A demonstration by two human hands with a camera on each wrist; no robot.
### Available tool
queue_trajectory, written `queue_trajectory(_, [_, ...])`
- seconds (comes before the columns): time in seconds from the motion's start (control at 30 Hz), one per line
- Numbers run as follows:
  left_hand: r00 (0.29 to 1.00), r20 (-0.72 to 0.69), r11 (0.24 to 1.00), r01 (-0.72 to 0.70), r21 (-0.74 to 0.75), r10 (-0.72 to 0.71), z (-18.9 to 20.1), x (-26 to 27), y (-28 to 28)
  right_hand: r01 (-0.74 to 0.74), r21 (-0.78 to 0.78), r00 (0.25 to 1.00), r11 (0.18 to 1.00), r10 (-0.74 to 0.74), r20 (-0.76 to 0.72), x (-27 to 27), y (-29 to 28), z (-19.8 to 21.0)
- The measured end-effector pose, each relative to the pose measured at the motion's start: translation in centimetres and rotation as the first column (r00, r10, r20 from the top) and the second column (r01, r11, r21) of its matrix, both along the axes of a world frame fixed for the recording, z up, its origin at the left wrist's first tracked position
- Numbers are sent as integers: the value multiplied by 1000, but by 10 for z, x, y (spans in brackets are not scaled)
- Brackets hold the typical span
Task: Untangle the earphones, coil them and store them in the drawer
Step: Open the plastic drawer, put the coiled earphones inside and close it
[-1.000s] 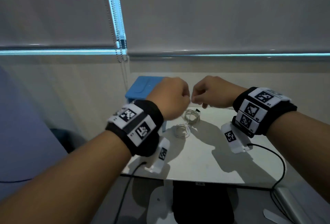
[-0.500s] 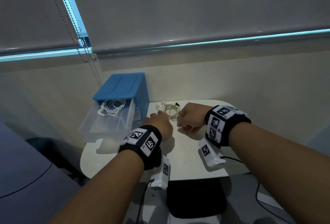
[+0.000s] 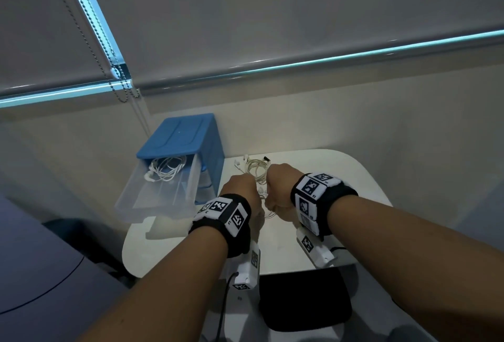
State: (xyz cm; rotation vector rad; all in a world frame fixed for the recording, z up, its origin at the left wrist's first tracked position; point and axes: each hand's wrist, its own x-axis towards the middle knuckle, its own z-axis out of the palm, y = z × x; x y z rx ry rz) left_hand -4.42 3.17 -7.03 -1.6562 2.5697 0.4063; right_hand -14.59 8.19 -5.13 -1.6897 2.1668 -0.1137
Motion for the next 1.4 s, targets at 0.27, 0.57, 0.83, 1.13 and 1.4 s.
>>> queue_trajectory(0.27, [992,-98,996,81,-31,-84,8,2,16,74,-58,989,996,-66,130,-10,18,12])
queue_trajectory(0.57, [876,-454,978,84,-192,-164,49,9,34,270,-138,713,953,-101,693,-25,41,31])
queue_trajectory(0.83, [800,-495,913,153,-378,-339,114,37,32,279,-302,594,912,83,800,-7,44,86])
queue_trajectory(1.13, [775,-461,886,269,-377,-432,168,112,-5,176,-290,537,941,155,829,47,3,118])
queue_trajectory(1.4, [798,-510,935,185,-302,-322,141,156,-41,98,-342,693,935,183,698,89,-37,105])
